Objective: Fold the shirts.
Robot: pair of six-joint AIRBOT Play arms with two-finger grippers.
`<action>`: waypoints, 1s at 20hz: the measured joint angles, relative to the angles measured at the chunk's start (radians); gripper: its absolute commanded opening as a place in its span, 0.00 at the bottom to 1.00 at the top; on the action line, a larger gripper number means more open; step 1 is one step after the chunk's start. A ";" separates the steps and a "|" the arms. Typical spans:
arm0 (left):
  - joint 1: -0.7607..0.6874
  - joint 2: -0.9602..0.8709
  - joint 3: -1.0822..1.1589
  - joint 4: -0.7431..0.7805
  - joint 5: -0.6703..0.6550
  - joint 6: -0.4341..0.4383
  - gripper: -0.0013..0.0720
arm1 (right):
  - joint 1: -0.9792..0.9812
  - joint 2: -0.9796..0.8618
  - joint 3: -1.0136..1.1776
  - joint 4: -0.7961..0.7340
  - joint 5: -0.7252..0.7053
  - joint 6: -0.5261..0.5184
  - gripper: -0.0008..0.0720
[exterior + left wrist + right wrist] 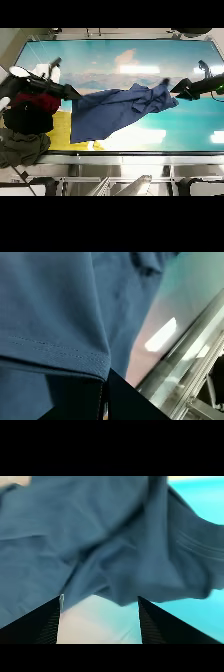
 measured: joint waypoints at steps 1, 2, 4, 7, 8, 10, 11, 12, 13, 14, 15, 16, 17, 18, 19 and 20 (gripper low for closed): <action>-0.004 -0.028 -0.008 0.003 0.003 0.005 0.04 | -0.003 -0.014 -0.001 -0.013 0.010 0.000 0.74; -0.008 -0.053 -0.014 0.006 0.005 0.006 0.04 | -0.002 -0.026 -0.002 -0.020 0.020 -0.001 0.74; -0.009 -0.084 -0.020 0.011 0.015 0.017 0.04 | 0.014 -0.040 -0.005 -0.019 0.025 -0.003 0.74; 0.001 -0.104 -0.010 0.015 0.027 0.024 0.04 | 0.069 -0.061 -0.007 0.035 -0.039 -0.003 0.74; 0.005 -0.108 0.000 0.015 0.031 0.025 0.04 | 0.092 -0.069 -0.008 0.066 -0.085 -0.003 0.73; 0.013 -0.112 0.021 0.016 0.035 0.028 0.04 | 0.138 -0.088 -0.005 0.126 -0.184 -0.003 0.73; 0.015 -0.113 0.031 0.016 0.036 0.029 0.04 | 0.162 -0.102 0.002 0.152 -0.233 -0.004 0.73; 0.018 -0.114 0.042 0.018 0.037 0.029 0.04 | 0.183 -0.117 0.013 0.171 -0.272 -0.004 0.72; 0.019 -0.115 0.051 0.019 0.037 0.029 0.04 | 0.204 -0.136 0.029 0.187 -0.308 -0.005 0.62; 0.021 -0.115 0.061 0.019 0.039 0.032 0.04 | 0.222 -0.156 0.047 0.197 -0.335 -0.004 0.56; 0.021 -0.116 0.069 0.019 0.041 0.032 0.04 | 0.238 -0.182 0.068 0.206 -0.359 0.002 0.50; 0.022 -0.116 0.075 0.019 0.040 0.033 0.04 | 0.249 -0.206 0.087 0.211 -0.376 0.015 0.36; 0.023 -0.116 0.080 0.019 0.040 0.036 0.04 | 0.256 -0.229 0.104 0.216 -0.390 0.028 0.04; 0.025 -0.116 0.084 0.019 0.040 0.036 0.04 | 0.260 -0.246 0.115 0.218 -0.400 0.038 0.03; 0.029 -0.116 0.086 0.019 0.040 0.038 0.04 | 0.261 -0.257 0.124 0.221 -0.403 0.050 0.03; 0.034 -0.116 0.088 0.018 0.040 0.039 0.04 | 0.261 -0.261 0.129 0.221 -0.404 0.050 0.03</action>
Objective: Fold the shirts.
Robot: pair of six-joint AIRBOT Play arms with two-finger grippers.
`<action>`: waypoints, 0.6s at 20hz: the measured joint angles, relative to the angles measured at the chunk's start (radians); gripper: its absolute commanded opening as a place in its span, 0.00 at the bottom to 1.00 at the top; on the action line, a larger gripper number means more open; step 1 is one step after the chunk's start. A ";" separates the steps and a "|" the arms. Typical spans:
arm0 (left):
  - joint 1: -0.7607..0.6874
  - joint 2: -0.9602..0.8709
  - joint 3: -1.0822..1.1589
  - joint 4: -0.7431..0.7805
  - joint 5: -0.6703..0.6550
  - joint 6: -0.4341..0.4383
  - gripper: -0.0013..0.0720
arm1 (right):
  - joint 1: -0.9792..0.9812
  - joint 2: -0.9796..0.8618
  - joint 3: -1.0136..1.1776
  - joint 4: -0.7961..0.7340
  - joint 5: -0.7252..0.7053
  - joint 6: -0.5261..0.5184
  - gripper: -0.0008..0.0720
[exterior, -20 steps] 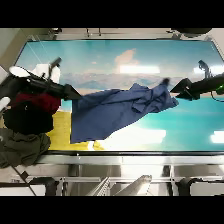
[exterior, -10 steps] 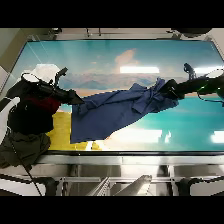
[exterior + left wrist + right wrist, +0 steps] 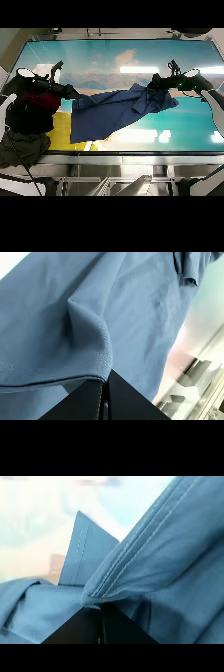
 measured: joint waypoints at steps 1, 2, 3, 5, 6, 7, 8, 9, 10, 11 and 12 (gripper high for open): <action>0.008 0.003 0.001 -0.004 0.000 0.000 0.04 | -0.003 0.006 0.005 0.000 0.005 -0.002 0.03; 0.020 0.014 0.002 -0.018 0.000 0.000 0.04 | -0.009 0.023 0.010 0.000 0.019 -0.013 0.03; 0.037 0.034 0.003 -0.050 -0.002 0.005 0.04 | -0.019 0.053 0.018 -0.001 0.034 -0.024 0.03; 0.085 0.090 0.022 -0.149 -0.021 0.020 0.04 | -0.050 0.148 0.040 -0.003 0.068 -0.055 0.03; 0.113 0.122 0.044 -0.210 -0.043 0.027 0.04 | -0.070 0.213 0.054 -0.004 0.084 -0.070 0.03; 0.144 0.163 0.076 -0.285 -0.073 0.034 0.04 | -0.092 0.286 0.069 -0.004 0.093 -0.085 0.03; 0.174 0.203 0.114 -0.354 -0.102 0.037 0.04 | -0.118 0.372 0.085 -0.003 0.102 -0.105 0.03; 0.207 0.249 0.163 -0.433 -0.126 0.037 0.04 | -0.143 0.455 0.097 -0.003 0.108 -0.119 0.03; 0.238 0.294 0.213 -0.505 -0.142 0.033 0.04 | -0.169 0.541 0.106 -0.004 0.111 -0.135 0.03; 0.271 0.343 0.269 -0.573 -0.156 0.026 0.04 | -0.199 0.639 0.114 -0.004 0.111 -0.154 0.03; 0.306 0.392 0.325 -0.628 -0.162 0.017 0.04 | -0.227 0.735 0.121 -0.003 0.104 -0.171 0.03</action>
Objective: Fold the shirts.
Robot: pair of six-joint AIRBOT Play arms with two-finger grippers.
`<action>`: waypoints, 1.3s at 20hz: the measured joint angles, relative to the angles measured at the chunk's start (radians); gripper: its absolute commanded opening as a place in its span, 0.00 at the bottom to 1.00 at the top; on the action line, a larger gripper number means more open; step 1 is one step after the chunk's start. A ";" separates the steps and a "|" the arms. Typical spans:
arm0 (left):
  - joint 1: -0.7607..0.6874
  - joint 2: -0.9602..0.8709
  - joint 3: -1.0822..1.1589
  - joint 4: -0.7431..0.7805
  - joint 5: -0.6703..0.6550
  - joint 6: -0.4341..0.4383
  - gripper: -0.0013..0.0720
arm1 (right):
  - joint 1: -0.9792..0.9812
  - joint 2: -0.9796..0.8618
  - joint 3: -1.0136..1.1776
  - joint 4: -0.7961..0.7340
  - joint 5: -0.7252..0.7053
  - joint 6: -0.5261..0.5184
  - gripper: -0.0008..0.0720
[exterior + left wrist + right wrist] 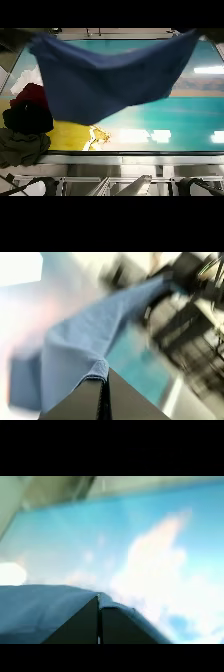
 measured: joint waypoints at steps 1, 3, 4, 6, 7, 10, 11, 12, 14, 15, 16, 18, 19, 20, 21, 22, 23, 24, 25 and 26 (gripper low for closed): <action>0.034 0.047 0.051 -0.039 0.001 -0.012 0.04 | -0.026 0.086 0.003 -0.001 -0.015 -0.014 0.03; 0.120 0.135 0.145 -0.098 0.016 -0.050 0.04 | -0.080 0.256 0.007 -0.012 -0.069 -0.043 0.03; 0.175 0.174 0.190 -0.115 0.029 -0.074 0.04 | -0.107 0.335 0.009 -0.019 -0.111 -0.059 0.03; 0.302 0.235 0.266 -0.138 0.047 -0.114 0.04 | -0.152 0.453 0.011 -0.047 -0.190 -0.079 0.03; 0.372 0.259 0.294 -0.149 0.053 -0.136 0.04 | -0.172 0.492 0.012 -0.068 -0.222 -0.089 0.03; 0.520 0.309 0.292 -0.160 0.063 -0.177 0.04 | -0.205 0.518 0.011 -0.084 -0.248 -0.111 0.03; 0.534 0.318 0.261 -0.159 0.064 -0.184 0.04 | -0.210 0.498 0.011 -0.068 -0.236 -0.120 0.03; 0.525 0.323 0.219 -0.154 0.063 -0.184 0.04 | -0.212 0.463 0.011 -0.044 -0.212 -0.135 0.03; 0.444 0.317 0.118 -0.109 0.056 -0.176 0.04 | -0.198 0.359 0.011 0.009 -0.154 -0.160 0.03; 0.383 0.303 0.067 -0.068 0.055 -0.171 0.04 | -0.182 0.298 0.011 0.027 -0.133 -0.169 0.03; 0.306 0.280 0.011 -0.011 0.058 -0.164 0.04 | -0.161 0.225 0.011 0.039 -0.113 -0.174 0.03; 0.150 0.210 -0.090 0.110 0.093 -0.151 0.04 | -0.117 0.069 0.010 0.049 -0.083 -0.185 0.03; 0.080 0.166 -0.133 0.164 0.118 -0.146 0.04 | -0.096 -0.010 0.010 0.055 -0.076 -0.189 0.03; 0.012 0.109 -0.172 0.216 0.153 -0.140 0.04 | -0.075 -0.097 0.010 0.057 -0.070 -0.193 0.03; -0.040 0.048 -0.203 0.260 0.186 -0.138 0.04 | -0.055 -0.186 0.010 0.061 -0.068 -0.198 0.03; -0.085 -0.025 -0.226 0.303 0.215 -0.133 0.04 | -0.037 -0.266 0.010 0.062 -0.069 -0.204 0.03; -0.116 -0.097 -0.237 0.329 0.238 -0.130 0.04 | -0.023 -0.341 0.010 0.064 -0.076 -0.208 0.03; -0.139 -0.182 -0.238 0.346 0.257 -0.127 0.04 | -0.008 -0.418 0.011 0.069 -0.090 -0.214 0.03; -0.154 -0.265 -0.228 0.363 0.265 -0.126 0.04 | 0.003 -0.489 0.011 0.071 -0.105 -0.218 0.03; -0.166 -0.349 -0.206 0.377 0.268 -0.125 0.04 | 0.011 -0.553 0.011 0.076 -0.121 -0.221 0.03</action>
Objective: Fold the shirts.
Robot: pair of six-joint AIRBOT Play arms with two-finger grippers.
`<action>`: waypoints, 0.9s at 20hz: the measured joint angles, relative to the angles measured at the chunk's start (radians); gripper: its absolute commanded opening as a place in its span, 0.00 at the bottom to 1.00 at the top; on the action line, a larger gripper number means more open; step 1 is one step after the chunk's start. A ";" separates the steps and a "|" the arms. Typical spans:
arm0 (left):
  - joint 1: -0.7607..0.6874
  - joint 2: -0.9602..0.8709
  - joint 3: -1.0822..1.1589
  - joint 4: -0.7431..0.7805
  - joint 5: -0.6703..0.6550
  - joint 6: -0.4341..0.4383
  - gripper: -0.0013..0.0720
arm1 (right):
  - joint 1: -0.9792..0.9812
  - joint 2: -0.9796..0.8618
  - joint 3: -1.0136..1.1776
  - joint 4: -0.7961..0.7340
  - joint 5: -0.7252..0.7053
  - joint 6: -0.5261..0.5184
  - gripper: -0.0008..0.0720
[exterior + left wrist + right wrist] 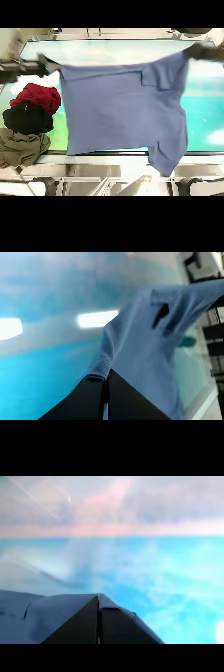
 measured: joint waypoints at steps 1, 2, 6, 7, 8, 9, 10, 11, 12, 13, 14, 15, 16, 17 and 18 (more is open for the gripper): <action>-0.006 -0.090 0.035 0.005 -0.005 0.002 0.04 | 0.005 -0.050 0.000 0.006 -0.016 0.000 0.03; -0.010 -0.170 0.079 0.008 -0.010 0.002 0.03 | 0.009 -0.091 0.001 0.015 -0.034 -0.001 0.03; -0.018 -0.407 0.282 0.023 -0.044 0.002 0.04 | -0.001 -0.203 0.015 0.040 -0.076 -0.005 0.03; -0.018 -0.450 0.332 0.024 -0.048 0.002 0.04 | -0.009 -0.216 0.019 0.046 -0.073 -0.007 0.03; -0.018 -0.481 0.375 0.031 -0.051 0.001 0.04 | -0.018 -0.225 0.020 0.047 -0.061 -0.007 0.03; -0.016 -0.509 0.418 0.032 -0.058 -0.003 0.04 | -0.029 -0.232 0.021 0.047 -0.036 -0.007 0.03; -0.013 -0.528 0.455 0.034 -0.068 -0.005 0.03 | -0.040 -0.236 0.023 0.047 -0.009 -0.007 0.03; -0.010 -0.544 0.487 0.036 -0.079 -0.006 0.03 | -0.053 -0.240 0.024 0.046 0.024 -0.005 0.03; -0.003 -0.555 0.513 0.038 -0.090 -0.010 0.04 | -0.067 -0.243 0.024 0.042 0.051 0.001 0.03; 0.004 -0.561 0.530 0.038 -0.100 -0.014 0.03 | -0.082 -0.244 0.024 0.035 0.080 0.011 0.03; 0.012 -0.566 0.541 0.038 -0.108 -0.014 0.03 | -0.096 -0.245 0.022 0.035 0.106 0.018 0.03; 0.020 -0.570 0.544 0.038 -0.117 -0.017 0.03 | -0.107 -0.246 0.019 0.031 0.130 0.019 0.03; 0.025 -0.573 0.541 0.043 -0.122 -0.018 0.03 | -0.116 -0.247 0.013 0.027 0.151 0.025 0.03; 0.029 -0.575 0.533 0.046 -0.123 -0.021 0.04 | -0.123 -0.248 0.005 0.024 0.165 0.027 0.03; 0.029 -0.576 0.526 0.054 -0.121 -0.019 0.04 | -0.128 -0.248 -0.003 0.024 0.177 0.027 0.03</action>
